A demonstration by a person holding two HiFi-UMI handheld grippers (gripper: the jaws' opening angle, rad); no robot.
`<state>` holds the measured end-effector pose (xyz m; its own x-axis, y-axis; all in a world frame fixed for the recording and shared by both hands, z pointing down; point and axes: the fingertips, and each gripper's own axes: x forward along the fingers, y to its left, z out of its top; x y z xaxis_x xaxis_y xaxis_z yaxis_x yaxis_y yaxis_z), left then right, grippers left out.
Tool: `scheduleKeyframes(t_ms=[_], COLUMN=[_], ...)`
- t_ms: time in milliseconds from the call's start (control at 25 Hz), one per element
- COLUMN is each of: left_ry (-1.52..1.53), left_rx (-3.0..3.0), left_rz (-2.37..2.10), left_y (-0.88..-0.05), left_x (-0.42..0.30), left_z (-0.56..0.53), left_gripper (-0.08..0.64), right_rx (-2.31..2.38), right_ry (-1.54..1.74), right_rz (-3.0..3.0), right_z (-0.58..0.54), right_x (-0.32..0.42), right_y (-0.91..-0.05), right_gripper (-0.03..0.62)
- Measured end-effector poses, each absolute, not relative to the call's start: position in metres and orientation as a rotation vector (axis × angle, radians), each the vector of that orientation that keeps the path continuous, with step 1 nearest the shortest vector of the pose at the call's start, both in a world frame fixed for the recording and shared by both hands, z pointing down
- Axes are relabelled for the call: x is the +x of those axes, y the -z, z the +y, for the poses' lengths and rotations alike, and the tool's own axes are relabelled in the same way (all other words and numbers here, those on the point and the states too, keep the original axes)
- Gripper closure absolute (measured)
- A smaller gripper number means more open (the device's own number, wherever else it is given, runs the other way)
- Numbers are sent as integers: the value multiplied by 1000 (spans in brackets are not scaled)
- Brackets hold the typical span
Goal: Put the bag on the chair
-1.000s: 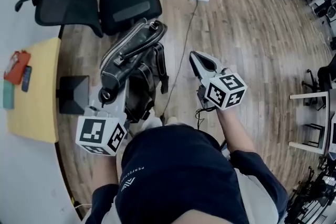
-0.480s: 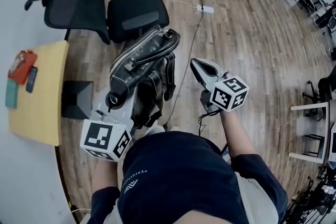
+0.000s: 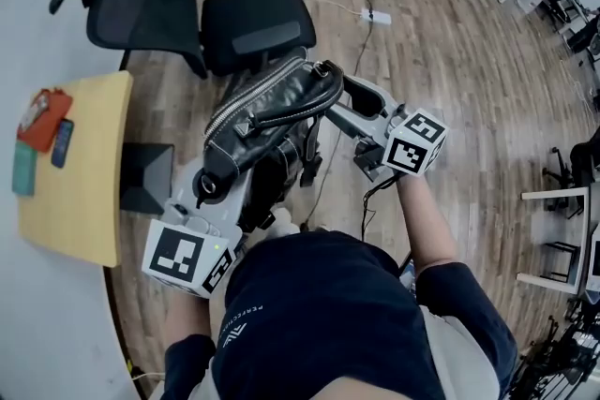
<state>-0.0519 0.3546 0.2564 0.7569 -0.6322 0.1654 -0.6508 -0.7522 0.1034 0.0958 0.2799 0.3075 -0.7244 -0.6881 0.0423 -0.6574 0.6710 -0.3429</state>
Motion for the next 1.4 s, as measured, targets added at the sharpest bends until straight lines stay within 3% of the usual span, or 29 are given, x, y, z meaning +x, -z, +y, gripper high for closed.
scheduleKeyframes(t_ms=[200,440,920,1400], left_ry=[-189,-231,-284,-292], left_rx=[2800,2786,2741,2743], left_rz=[-976,-957,-1186,-1488], left_y=[-267,-287,-300,-238], left_x=[-72,-79,-70,-36], left_z=[344,331,258,131], left_gripper=[506,506,502,497], right_rx=[-1060,-1171,-1180,-989], right_ry=[518,561,481,308], right_rz=[2842,2809,2838,2880], right_z=[270,262,212,82], right_x=[68,65,81,109], right_y=[-311,-328,-304,-236], right_gripper=[357,478,525,543])
